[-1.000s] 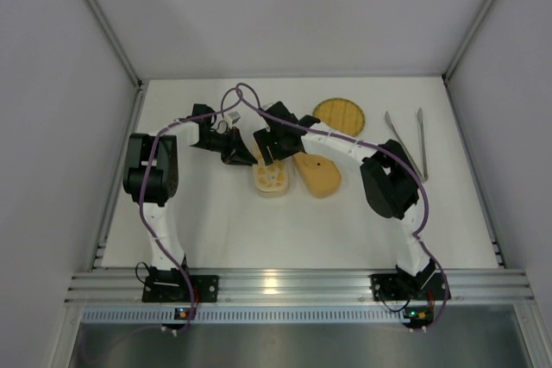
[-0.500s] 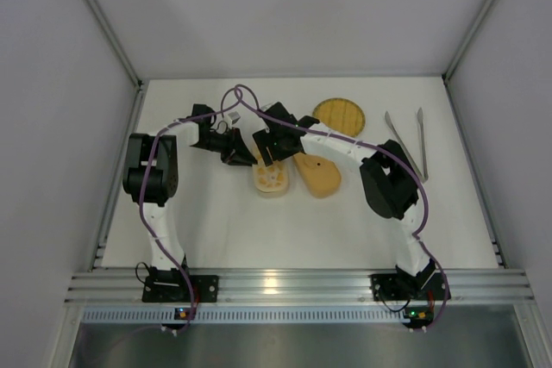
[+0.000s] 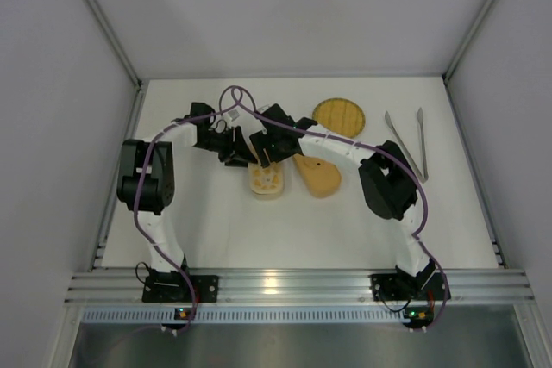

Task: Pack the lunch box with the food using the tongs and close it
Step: Close the box lid on the packing box.

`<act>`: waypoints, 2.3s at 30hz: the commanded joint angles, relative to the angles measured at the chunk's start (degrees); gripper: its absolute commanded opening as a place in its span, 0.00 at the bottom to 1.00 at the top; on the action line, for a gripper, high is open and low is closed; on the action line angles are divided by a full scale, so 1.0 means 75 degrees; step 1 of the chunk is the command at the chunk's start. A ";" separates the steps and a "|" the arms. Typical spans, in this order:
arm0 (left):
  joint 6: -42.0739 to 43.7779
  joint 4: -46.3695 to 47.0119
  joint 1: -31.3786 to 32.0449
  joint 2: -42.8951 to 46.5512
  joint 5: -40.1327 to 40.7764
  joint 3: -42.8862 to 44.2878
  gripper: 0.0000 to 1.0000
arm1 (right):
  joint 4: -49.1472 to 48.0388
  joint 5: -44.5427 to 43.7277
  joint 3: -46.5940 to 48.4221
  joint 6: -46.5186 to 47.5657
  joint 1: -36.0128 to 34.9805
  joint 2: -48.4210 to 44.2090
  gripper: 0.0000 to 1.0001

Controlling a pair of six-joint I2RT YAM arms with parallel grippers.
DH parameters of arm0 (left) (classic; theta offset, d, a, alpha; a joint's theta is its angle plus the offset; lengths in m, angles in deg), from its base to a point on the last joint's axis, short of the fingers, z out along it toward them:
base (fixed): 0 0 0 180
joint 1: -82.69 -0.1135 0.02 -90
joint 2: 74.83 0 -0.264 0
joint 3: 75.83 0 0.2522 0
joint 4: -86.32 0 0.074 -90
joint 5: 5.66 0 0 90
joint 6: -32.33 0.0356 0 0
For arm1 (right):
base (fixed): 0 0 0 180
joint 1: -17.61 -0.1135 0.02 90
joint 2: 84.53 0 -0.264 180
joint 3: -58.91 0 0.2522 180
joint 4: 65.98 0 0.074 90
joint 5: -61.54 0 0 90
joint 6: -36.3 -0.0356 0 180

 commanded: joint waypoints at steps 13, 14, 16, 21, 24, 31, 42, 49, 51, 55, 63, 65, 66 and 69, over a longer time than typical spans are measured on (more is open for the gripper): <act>0.0701 0.0352 -0.0333 0.0385 0.0936 -0.0403 0.47 | 0.0446 -0.0204 -0.0231 0.0042 -0.0104 0.0278 0.70; 0.0689 0.0329 -0.0392 0.0361 0.0864 -0.0403 0.47 | 0.0446 -0.0204 -0.0242 0.0053 -0.0092 0.0278 0.70; 0.0760 0.0305 -0.0580 0.0326 0.0489 -0.0403 0.49 | 0.0446 -0.0204 -0.0266 0.0053 -0.0092 0.0278 0.70; 0.0818 0.0363 -0.0756 0.0431 0.0184 -0.0461 0.54 | 0.0423 -0.0192 -0.0289 0.0053 -0.0057 0.0278 0.70; 0.0877 0.0294 -0.0744 0.0478 0.0207 -0.0450 0.58 | 0.0434 -0.0157 -0.0277 0.0042 -0.0045 0.0289 0.70; 0.1228 0.0306 -0.0744 0.0794 0.0371 -0.0567 0.58 | 0.0399 0.0007 -0.0266 0.0007 -0.0045 0.0266 0.77; 0.1697 0.0141 -0.0744 0.1263 0.0547 -0.0895 0.56 | 0.0387 0.0324 0.0109 -0.0041 0.0095 -0.0191 0.81; 0.2071 0.0142 -0.1025 0.1579 0.0149 -0.1094 0.57 | 0.0399 0.0289 0.0250 0.0112 0.0247 -0.0484 0.81; 0.2293 0.0071 -0.1049 0.1650 -0.0038 -0.1095 0.58 | 0.0411 0.0324 0.0285 0.0100 0.0283 -0.0589 0.81; 0.2949 -0.0280 -0.1049 0.1802 -0.0156 -0.0966 0.59 | 0.0294 0.0488 0.0273 0.0135 0.0377 -0.0882 0.83; 0.5838 -0.2022 -0.0886 0.2013 -0.0098 0.0273 0.61 | -0.0432 0.1634 -0.0148 0.0135 0.1042 -0.2100 0.97; 0.6871 -0.2447 -0.0769 0.1978 0.0148 0.0603 0.61 | -0.0549 0.2255 -0.0381 0.0077 0.1371 -0.2485 0.99; 0.7155 -0.2739 -0.0396 0.1978 0.0241 0.0860 0.62 | -0.0573 0.2478 -0.0441 0.0088 0.1732 -0.2604 0.99; 0.8126 -0.2952 0.0307 0.2083 0.0756 0.1038 0.65 | -0.0399 0.3263 -0.0570 0.0170 0.2517 -0.2909 0.99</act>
